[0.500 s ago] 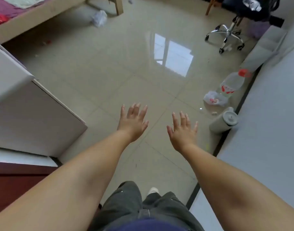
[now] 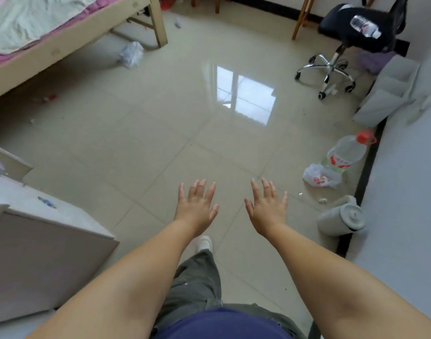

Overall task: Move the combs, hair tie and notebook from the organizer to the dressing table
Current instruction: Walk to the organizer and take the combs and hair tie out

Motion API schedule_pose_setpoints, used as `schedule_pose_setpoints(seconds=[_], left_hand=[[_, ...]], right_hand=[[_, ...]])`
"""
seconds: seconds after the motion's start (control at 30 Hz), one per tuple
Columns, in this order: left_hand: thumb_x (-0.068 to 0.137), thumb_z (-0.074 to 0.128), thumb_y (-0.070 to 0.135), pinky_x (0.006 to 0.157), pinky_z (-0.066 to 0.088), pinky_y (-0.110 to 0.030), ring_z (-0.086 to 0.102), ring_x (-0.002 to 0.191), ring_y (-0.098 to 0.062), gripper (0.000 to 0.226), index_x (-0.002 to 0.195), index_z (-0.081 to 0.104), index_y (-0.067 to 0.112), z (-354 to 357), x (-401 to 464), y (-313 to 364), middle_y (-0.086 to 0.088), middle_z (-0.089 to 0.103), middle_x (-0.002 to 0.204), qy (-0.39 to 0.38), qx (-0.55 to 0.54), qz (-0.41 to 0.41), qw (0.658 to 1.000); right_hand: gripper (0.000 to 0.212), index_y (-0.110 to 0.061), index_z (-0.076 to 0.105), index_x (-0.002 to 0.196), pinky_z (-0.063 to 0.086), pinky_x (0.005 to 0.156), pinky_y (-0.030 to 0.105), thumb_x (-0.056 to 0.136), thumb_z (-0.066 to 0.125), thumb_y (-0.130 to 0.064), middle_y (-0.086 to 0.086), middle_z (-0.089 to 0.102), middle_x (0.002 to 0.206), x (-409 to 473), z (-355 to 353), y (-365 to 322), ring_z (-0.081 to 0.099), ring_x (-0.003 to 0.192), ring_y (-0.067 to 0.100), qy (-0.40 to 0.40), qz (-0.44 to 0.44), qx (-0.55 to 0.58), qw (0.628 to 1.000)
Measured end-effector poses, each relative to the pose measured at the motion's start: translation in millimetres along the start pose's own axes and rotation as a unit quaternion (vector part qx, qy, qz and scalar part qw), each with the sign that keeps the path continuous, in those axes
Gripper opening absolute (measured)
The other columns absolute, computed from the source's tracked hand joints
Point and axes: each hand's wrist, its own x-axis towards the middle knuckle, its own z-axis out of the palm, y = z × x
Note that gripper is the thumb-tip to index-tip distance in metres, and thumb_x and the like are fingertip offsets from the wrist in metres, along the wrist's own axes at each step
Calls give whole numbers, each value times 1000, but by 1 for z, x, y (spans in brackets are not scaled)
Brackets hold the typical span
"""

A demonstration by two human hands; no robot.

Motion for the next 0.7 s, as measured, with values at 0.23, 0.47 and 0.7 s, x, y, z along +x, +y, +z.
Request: schedule_pose_setpoints(seconds=[0.23,0.47,0.7], left_hand=[[94,19,47,115,-4,-54,4,145,-25,63,147,-4,22,-82,174,-42,-8,7,158,6,26,48,998],[94,17,48,115,-5,-53,1,146,-24,61,146,-4,25,-139,357,-14,-7,6,158,24,36,148,988],[95,20,46,116,-3,-51,3,145,-23,61,147,-3,24,-210,558,4,-6,7,158,24,21,104,994]], right_hand=[[58,-27,2,148,6,115,56,96,19,-45,4,4,159,142,-80,-6,3,146,23,33,64,27,997],[58,-26,1,148,6,115,56,96,21,-44,4,-1,160,294,-125,22,-1,147,25,39,122,46,991],[58,-28,3,148,6,115,54,96,22,-44,3,0,160,484,-206,77,0,146,22,45,126,44,990]])
